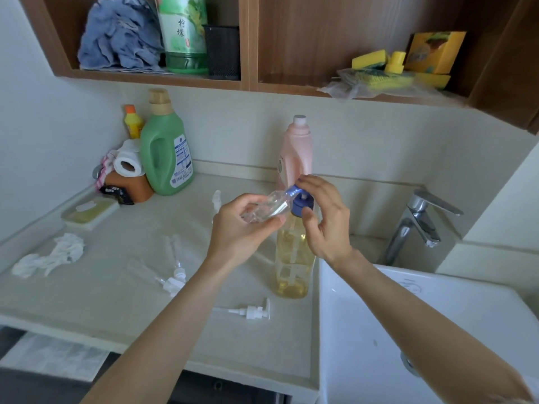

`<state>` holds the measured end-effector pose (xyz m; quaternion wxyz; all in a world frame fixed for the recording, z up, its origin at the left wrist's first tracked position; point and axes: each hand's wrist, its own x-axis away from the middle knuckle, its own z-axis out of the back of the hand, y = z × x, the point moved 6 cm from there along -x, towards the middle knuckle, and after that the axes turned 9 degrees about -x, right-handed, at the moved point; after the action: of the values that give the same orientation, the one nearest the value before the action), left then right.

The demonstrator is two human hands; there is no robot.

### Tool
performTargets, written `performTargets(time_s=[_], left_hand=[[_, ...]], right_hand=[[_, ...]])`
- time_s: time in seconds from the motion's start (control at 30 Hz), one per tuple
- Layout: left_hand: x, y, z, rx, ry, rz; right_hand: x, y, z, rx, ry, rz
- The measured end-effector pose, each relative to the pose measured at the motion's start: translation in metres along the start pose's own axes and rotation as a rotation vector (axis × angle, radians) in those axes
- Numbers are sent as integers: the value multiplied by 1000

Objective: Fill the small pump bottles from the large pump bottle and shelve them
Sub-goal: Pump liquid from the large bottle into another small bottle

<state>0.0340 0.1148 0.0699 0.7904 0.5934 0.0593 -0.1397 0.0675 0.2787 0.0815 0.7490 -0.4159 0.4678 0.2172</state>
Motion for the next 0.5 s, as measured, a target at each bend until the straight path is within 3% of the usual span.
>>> performTargets(time_s=[0.2, 0.5], left_hand=[[2, -4, 0, 0, -10, 23], [2, 9, 2, 126, -16, 39]], right_hand=[[1, 3, 0, 10, 17, 21], [-30, -12, 8, 124, -116, 53]])
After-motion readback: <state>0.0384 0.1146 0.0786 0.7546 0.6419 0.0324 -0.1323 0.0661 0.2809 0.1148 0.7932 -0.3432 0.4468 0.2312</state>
